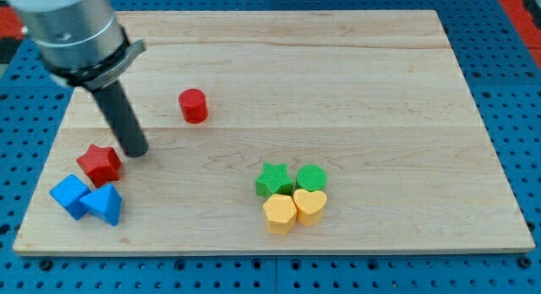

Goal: Push the red circle closer to the red star

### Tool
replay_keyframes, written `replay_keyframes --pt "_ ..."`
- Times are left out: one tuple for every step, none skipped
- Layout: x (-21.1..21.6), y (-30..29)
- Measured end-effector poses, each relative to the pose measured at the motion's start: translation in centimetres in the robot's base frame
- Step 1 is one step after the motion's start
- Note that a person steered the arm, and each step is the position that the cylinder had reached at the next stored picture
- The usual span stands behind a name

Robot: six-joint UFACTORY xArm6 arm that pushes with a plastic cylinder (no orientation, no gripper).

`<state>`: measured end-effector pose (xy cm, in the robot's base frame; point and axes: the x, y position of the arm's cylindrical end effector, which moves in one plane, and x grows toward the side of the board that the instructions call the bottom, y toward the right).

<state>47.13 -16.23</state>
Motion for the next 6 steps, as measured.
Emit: replay_keyframes --pt "-2.2 6.9" --pt "-2.5 14.5" --pt "-8.0 14.5" --pt "-10.9 11.7" --pt "-11.1 7.2" --pt "-9.5 3.9"
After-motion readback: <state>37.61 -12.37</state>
